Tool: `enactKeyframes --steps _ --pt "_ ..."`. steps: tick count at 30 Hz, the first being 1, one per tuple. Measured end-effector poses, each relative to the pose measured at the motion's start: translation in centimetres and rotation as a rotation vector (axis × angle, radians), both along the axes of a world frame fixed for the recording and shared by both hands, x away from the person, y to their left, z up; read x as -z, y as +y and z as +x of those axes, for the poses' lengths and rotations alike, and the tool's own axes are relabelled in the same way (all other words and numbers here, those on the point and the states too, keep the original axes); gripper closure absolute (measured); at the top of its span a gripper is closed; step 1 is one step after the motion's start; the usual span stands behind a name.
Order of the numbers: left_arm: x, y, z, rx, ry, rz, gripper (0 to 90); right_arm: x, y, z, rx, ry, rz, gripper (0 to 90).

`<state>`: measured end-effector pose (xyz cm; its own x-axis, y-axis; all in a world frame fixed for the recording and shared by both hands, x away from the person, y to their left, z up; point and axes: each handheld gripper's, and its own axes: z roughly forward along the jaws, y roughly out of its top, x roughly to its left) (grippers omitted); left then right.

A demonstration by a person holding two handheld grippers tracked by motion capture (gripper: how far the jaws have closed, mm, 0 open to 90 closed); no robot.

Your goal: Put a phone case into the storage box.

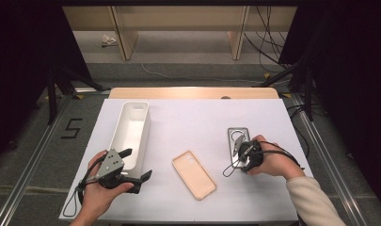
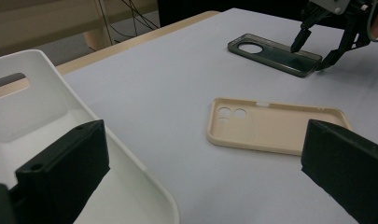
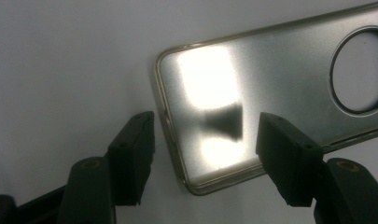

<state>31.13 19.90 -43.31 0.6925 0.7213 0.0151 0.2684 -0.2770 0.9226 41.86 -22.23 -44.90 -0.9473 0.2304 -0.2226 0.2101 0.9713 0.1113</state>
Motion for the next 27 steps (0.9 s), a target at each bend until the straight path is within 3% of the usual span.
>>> enactKeyframes --steps 7,15,24,27 --pt "0.0 0.0 0.0 0.002 0.000 -0.001 0.3 0.1 0.6 0.4 -0.018 0.002 -0.049 41.5" --pt "0.0 0.0 0.0 0.003 0.001 -0.003 0.3 0.2 0.9 0.5 -0.039 0.015 -0.073 44.9" --pt "0.0 -0.1 0.0 0.005 0.002 -0.004 0.3 0.3 1.3 0.0 -0.085 0.061 -0.090 66.7" --pt "0.0 -0.1 0.0 0.008 0.001 -0.004 0.3 0.3 1.4 0.0 -0.091 0.066 -0.095 69.3"
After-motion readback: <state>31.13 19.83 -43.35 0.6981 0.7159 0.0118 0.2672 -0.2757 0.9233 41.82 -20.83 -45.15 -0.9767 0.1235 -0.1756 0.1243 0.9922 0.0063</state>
